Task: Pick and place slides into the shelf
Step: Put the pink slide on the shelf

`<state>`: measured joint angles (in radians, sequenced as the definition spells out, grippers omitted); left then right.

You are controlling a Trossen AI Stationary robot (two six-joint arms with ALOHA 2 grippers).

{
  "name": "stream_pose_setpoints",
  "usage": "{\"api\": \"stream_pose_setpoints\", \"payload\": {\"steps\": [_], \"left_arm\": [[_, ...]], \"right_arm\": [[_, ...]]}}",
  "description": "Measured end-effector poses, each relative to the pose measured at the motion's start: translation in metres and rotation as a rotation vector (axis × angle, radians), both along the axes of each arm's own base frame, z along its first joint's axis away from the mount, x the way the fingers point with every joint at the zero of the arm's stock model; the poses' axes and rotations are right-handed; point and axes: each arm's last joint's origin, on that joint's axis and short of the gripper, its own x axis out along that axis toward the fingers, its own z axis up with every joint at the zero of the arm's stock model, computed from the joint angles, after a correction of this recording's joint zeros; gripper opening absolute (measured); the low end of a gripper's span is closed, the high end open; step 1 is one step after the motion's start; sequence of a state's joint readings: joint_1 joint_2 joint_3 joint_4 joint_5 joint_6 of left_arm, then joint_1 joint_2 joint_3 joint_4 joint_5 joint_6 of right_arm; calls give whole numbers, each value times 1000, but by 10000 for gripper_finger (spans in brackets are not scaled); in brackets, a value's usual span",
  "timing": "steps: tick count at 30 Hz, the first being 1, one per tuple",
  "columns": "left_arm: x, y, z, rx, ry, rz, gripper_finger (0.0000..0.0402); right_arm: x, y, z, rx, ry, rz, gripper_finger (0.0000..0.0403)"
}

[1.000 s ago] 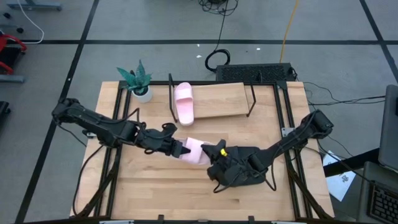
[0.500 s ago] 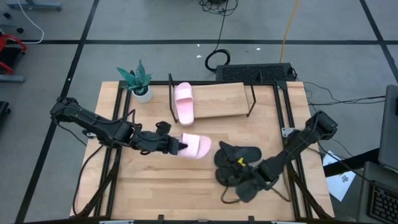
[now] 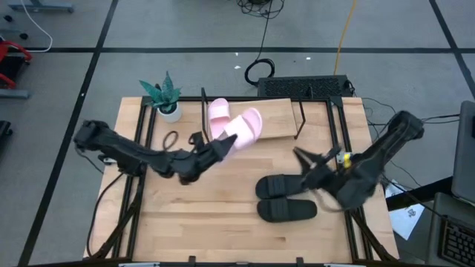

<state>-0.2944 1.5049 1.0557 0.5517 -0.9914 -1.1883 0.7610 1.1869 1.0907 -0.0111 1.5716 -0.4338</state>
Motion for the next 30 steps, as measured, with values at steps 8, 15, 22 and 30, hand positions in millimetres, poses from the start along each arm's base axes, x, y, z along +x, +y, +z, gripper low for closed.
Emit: {"api": "stream_pose_setpoints", "payload": {"steps": [8, 15, 22, 30], "left_arm": [[73, 19, -40, -78, -180, 271, 0], [132, 43, -28, -104, -193, 556, 0], [157, 83, -40, -152, -216, 748, 0], [161, 127, -63, -128, -154, 833, 0]], "right_arm": [[-57, -26, 20, 244, -228, 118, 28], [-80, -38, 9, 281, -246, 181, 27], [-87, -44, 11, 281, -243, 196, 27], [-91, -49, 23, 260, -225, 196, 27]]}}
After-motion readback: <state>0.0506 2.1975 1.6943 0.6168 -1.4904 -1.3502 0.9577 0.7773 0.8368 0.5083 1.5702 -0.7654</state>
